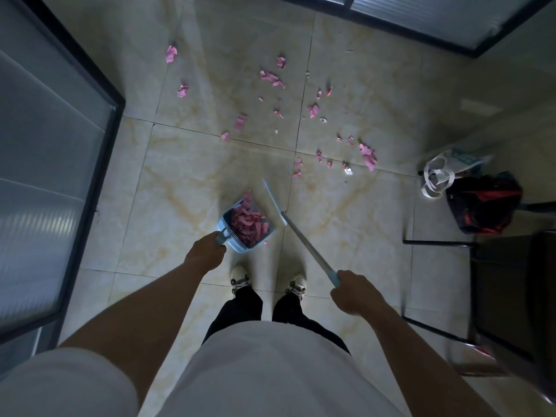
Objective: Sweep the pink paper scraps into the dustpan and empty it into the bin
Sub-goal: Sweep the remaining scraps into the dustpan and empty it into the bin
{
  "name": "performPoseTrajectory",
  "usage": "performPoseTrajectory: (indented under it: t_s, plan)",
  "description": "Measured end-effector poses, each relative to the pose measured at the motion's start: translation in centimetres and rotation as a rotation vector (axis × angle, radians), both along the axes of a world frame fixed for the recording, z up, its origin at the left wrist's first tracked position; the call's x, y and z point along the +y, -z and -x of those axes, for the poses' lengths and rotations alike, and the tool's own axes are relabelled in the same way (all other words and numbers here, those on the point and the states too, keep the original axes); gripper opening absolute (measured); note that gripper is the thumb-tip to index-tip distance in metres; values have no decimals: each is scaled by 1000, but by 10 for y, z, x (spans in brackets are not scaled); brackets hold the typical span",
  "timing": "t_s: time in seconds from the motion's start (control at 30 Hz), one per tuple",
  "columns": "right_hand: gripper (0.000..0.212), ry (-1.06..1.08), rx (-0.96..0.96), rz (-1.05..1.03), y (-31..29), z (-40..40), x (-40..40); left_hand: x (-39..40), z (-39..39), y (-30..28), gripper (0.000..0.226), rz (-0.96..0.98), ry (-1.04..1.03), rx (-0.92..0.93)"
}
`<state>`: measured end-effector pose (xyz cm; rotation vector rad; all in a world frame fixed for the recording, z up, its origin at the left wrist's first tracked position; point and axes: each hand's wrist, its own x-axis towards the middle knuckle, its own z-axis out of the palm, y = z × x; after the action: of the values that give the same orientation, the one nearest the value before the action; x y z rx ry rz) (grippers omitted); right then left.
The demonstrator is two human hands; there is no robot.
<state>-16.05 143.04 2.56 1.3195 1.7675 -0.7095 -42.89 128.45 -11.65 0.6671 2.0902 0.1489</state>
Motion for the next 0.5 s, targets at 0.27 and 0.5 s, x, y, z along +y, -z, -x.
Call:
performPoseTrajectory:
  t_s: [0.27, 0.5]
  plan:
    - [34, -68, 9, -35, 14, 57, 31, -18, 4, -10, 33, 19, -46, 64]
    - [36, -314, -82, -42, 20, 76, 14, -31, 6, -11, 36, 57, -90, 60]
